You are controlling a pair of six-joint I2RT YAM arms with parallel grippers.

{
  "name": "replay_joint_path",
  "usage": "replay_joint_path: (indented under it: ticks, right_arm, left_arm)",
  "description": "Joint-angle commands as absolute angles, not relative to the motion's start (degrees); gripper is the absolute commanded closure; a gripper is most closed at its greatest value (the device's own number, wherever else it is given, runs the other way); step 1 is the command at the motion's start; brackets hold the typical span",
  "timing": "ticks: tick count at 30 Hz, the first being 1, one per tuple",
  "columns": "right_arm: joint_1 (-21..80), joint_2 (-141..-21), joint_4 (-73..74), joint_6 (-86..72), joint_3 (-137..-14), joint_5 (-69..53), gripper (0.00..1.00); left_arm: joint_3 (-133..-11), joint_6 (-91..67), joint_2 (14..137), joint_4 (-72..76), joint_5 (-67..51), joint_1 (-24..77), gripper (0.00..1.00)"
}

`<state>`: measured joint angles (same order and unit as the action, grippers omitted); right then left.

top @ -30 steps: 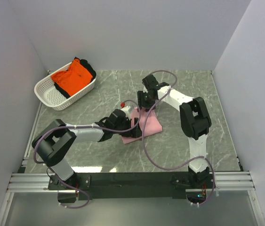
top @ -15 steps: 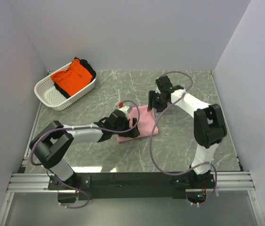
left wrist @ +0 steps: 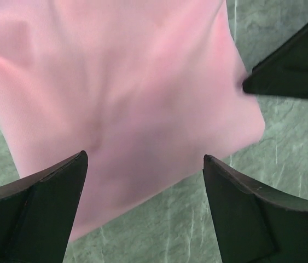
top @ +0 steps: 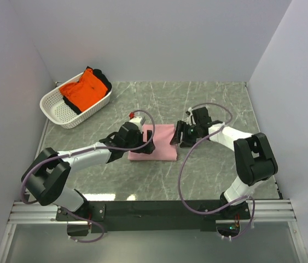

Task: Fold and stack the t-shirts
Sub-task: Neatly place the folded tshirt to the corner

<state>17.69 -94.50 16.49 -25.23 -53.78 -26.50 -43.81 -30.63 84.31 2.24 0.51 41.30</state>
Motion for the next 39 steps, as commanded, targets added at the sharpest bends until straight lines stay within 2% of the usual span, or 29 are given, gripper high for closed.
replay_joint_path:
  ticks: [1, 14, 24, 27, 30, 31, 33, 34, 37, 39]
  right_arm:
    - [17.5, -91.9, 8.1, -29.0, -50.7, -30.8, 0.3]
    - [17.8, -94.7, 0.1, -33.3, -44.4, -31.6, 0.3]
    - [20.6, -99.0, -2.9, -34.7, -46.8, -30.0, 0.3]
    - [21.0, -99.8, -2.1, -34.4, -47.9, -28.3, 0.33]
    - [21.4, -100.5, -0.4, -33.2, -49.4, -26.1, 0.5]
    - [21.4, -100.8, 0.4, -32.9, -50.2, -25.8, 0.61]
    - [21.3, -101.6, 1.9, -32.0, -51.1, -25.1, 0.71]
    - [21.4, -101.7, 2.4, -31.6, -51.9, -24.9, 0.81]
    - [21.4, -102.4, 5.8, -29.5, -54.9, -22.5, 1.0]
    - [21.3, -101.9, 10.7, -26.5, -57.0, -19.9, 1.0]
  left_arm:
    - [-46.2, -29.5, 84.6, 2.5, 2.5, 40.4, 0.07]
    - [-44.3, -29.9, 93.6, 8.3, 0.7, 40.6, 0.1]
    - [-44.2, -30.4, 95.4, 9.7, -0.4, 42.7, 0.11]
    - [-44.2, -30.4, 95.8, 9.9, -0.6, 42.7, 0.11]
    - [-44.2, -30.4, 95.9, 9.8, -0.8, 42.8, 0.11]
    - [-44.2, -30.5, 95.8, 9.9, -1.1, 42.8, 0.11]
    - [-44.4, -30.8, 94.8, 10.0, -1.8, 42.8, 0.11]
    - [-44.6, -31.0, 94.1, 10.0, -1.9, 42.8, 0.1]
    - [-45.7, -30.9, 90.9, 8.0, -1.7, 42.8, 0.09]
    - [-46.7, -30.2, 87.2, 5.6, -0.9, 42.8, 0.08]
